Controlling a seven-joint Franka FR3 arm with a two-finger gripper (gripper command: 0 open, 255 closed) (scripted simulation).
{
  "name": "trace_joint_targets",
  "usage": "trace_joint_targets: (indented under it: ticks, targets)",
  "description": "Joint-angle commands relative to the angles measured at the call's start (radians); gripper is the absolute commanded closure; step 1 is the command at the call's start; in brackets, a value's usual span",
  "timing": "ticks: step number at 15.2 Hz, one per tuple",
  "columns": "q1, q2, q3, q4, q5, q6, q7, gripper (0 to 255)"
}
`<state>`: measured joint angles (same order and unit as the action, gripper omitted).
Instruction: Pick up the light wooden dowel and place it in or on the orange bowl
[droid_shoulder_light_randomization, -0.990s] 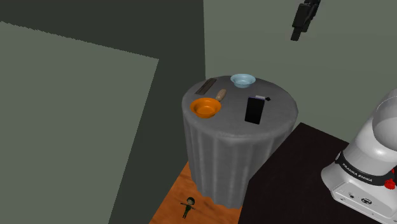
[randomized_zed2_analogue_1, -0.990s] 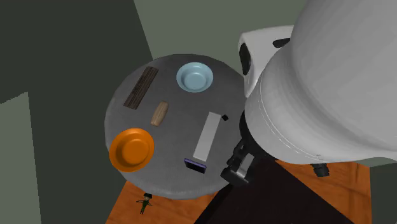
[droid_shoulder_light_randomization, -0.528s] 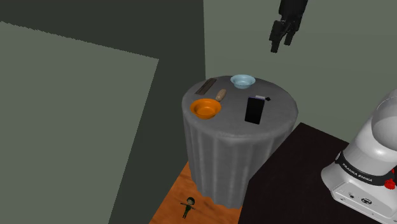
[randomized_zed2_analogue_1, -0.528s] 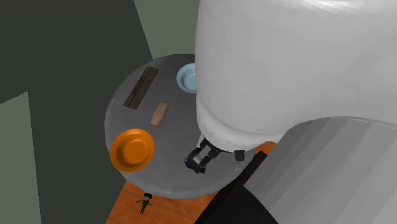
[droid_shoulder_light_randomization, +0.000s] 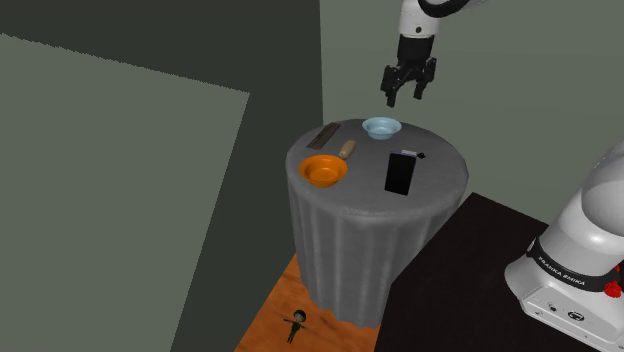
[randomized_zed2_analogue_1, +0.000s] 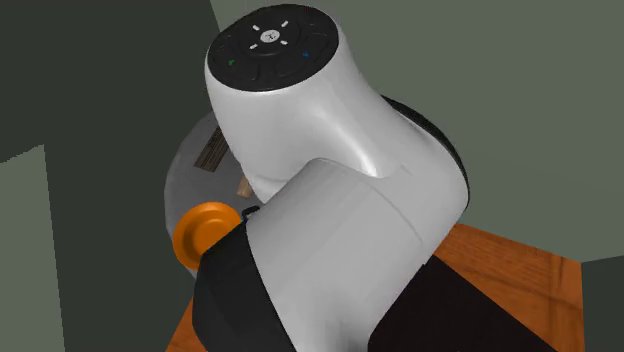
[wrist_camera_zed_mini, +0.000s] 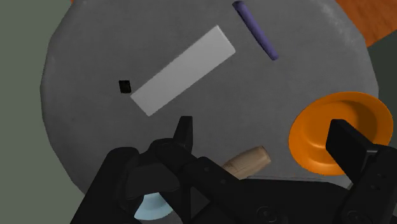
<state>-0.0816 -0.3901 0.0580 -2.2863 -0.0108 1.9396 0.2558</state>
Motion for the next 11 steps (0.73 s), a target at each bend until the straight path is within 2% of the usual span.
trace_joint_targets:
  ticks: [1, 11]
  targets:
    - [-0.008, 0.066, 0.01, 0.022, 0.011, 0.042, 0.065, 0]
    - [-0.037, 0.431, 0.021, 0.181, 0.043, 0.237, 0.342, 0]
